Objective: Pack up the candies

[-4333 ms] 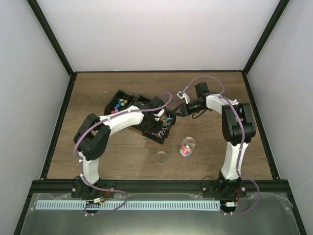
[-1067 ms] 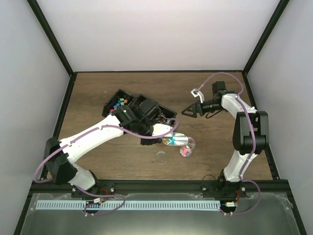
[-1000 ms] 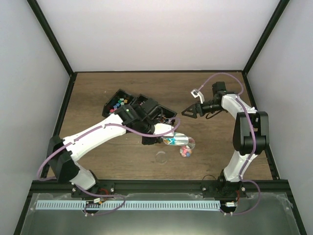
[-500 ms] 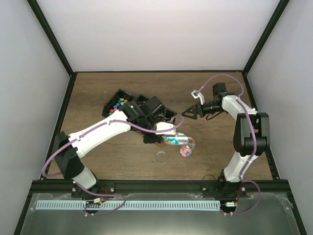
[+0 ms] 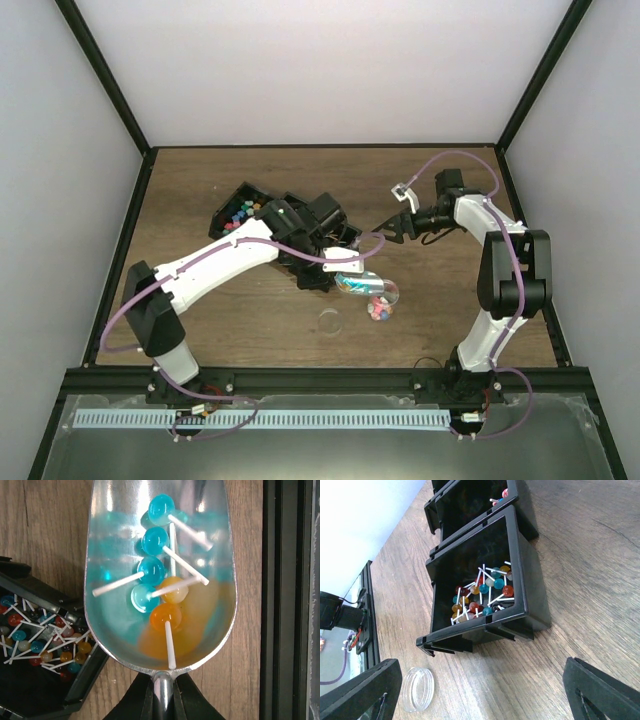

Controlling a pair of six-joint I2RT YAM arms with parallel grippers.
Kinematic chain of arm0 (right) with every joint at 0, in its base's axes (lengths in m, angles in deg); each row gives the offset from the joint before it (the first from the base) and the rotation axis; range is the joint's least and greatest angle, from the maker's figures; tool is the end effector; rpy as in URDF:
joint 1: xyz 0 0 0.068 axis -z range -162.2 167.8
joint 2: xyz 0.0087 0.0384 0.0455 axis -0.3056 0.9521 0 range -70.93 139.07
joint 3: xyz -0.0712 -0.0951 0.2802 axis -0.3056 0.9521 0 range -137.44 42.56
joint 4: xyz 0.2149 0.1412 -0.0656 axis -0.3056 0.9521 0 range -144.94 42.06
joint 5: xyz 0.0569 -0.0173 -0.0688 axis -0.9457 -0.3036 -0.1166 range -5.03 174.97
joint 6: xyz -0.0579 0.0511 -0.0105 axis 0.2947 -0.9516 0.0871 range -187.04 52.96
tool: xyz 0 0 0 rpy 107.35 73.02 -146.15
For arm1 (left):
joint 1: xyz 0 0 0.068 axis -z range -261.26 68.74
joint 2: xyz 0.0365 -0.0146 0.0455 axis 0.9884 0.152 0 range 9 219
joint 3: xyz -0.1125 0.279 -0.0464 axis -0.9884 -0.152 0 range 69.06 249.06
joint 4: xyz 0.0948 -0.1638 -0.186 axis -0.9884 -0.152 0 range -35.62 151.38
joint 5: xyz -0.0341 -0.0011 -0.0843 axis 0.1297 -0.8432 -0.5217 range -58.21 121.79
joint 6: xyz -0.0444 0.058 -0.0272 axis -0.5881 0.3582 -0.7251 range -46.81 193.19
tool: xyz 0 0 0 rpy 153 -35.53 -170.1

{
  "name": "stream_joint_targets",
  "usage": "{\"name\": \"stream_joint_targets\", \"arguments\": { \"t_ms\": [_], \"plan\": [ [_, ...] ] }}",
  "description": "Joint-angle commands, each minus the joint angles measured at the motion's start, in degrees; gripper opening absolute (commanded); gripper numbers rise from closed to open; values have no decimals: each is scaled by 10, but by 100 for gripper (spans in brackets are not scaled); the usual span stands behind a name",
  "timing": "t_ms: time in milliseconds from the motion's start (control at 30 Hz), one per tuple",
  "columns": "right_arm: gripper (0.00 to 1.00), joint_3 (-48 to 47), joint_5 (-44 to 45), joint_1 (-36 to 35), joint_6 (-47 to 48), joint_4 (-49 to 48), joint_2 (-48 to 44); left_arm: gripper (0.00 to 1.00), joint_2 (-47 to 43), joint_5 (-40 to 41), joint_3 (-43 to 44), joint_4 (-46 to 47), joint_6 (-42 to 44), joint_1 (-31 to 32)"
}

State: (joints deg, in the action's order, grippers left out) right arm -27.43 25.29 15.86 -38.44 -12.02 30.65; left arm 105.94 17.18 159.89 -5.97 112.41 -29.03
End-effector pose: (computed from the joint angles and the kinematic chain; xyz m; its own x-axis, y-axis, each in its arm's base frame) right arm 0.3499 0.0694 0.2208 -0.7272 -0.2663 -0.6327 -0.6783 0.4205 0.6026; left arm 0.2007 -0.2864 0.3081 0.0565 0.9260 -0.3733 0.9979 -0.0639 -0.0075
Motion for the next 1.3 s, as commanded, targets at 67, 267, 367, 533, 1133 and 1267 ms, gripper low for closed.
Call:
{"name": "stream_joint_targets", "arguments": {
  "t_ms": [67, 267, 367, 533, 1133, 1267],
  "plan": [
    [91, 5, -16, 9, 0, -10, -10, 4, 11, 4, 28, -26, 7, 4],
    [91, 7, -18, 10, 0, -11, -8, 4, 27, 11, 49, -46, 10, 7],
    [91, 7, -19, 11, 1, -11, -8, 4, 35, 16, 60, -57, 13, 9],
    [91, 7, -20, 12, 1, -14, -9, 4, 49, 23, 76, -69, 11, 10],
    [91, 17, -31, 18, -1, -24, -11, 4, 78, 42, 114, -106, 1, 20],
    [91, 20, -38, 18, -8, -30, -11, 4, 88, 52, 132, -120, -4, 22]
  ]
}}
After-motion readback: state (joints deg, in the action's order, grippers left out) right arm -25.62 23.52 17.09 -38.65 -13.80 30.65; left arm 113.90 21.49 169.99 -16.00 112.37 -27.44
